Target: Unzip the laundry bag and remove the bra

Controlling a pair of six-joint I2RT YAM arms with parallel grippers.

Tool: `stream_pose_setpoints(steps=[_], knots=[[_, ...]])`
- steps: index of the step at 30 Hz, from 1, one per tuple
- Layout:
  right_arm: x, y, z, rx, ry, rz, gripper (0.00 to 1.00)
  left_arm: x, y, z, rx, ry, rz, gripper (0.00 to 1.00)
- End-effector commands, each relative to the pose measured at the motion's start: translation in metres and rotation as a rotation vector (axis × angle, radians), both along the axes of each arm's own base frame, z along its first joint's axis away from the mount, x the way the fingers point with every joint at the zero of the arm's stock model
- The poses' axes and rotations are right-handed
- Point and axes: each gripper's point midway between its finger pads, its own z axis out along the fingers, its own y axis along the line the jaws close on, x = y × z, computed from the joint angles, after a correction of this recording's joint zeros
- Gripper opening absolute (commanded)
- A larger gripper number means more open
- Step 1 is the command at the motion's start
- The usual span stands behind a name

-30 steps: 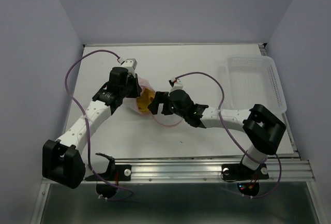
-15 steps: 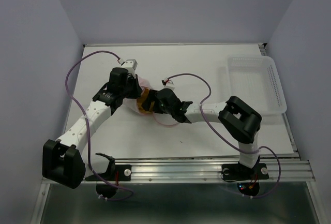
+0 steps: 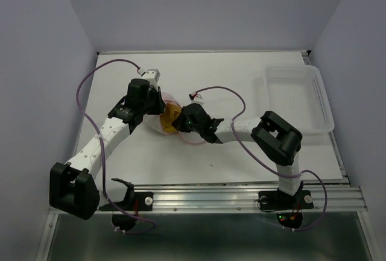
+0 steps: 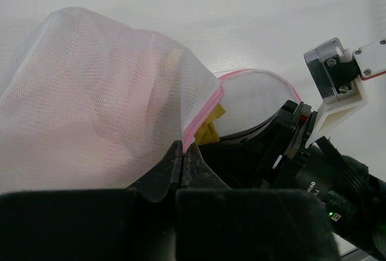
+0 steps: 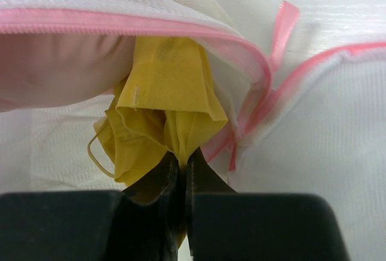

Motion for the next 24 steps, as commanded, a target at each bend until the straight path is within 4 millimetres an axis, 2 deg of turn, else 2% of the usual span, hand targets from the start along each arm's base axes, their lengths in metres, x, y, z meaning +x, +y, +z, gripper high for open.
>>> stream_pose_setpoints(steps=[1, 4, 6, 7, 9, 10, 12, 14, 16, 20, 23, 24], knots=[[0.005, -0.004, 0.04, 0.066, -0.089, 0.005, 0.01, 0.005, 0.001, 0.001, 0.004, -0.015, 0.016, 0.0], [-0.009, -0.02, 0.054, 0.056, -0.115, 0.029, 0.01, 0.005, 0.004, -0.003, 0.02, 0.0, 0.031, 0.0], [-0.015, -0.031, 0.057, 0.018, -0.12, 0.042, 0.01, 0.005, 0.004, -0.003, 0.016, 0.002, 0.032, 0.0], [-0.018, -0.037, 0.067, 0.003, -0.147, 0.054, 0.01, 0.005, 0.003, 0.0, 0.006, -0.005, 0.029, 0.0], [-0.023, -0.047, 0.07, -0.043, -0.151, 0.065, 0.01, 0.005, 0.0, 0.008, -0.031, -0.018, 0.011, 0.0], [-0.025, -0.052, 0.083, -0.053, -0.189, 0.075, 0.01, 0.007, -0.001, 0.014, -0.053, -0.037, 0.008, 0.0], [-0.025, -0.066, 0.087, -0.11, -0.203, 0.057, 0.01, 0.003, -0.015, 0.03, -0.146, -0.043, -0.026, 0.0], [-0.025, -0.08, 0.101, -0.148, -0.245, 0.035, 0.01, -0.003, -0.038, 0.051, -0.276, -0.057, -0.099, 0.0], [-0.021, -0.092, 0.109, -0.184, -0.274, 0.024, 0.01, -0.004, -0.048, 0.064, -0.331, -0.074, -0.125, 0.0], [-0.022, -0.125, 0.132, -0.214, -0.311, -0.013, 0.01, -0.01, -0.056, 0.076, -0.386, -0.064, -0.153, 0.0], [-0.011, -0.155, 0.143, -0.215, -0.316, -0.066, 0.01, -0.012, -0.058, 0.078, -0.402, -0.063, -0.164, 0.0], [-0.011, -0.165, 0.153, -0.2, -0.325, -0.079, 0.01, -0.015, -0.06, 0.078, -0.416, -0.054, -0.186, 0.0]])
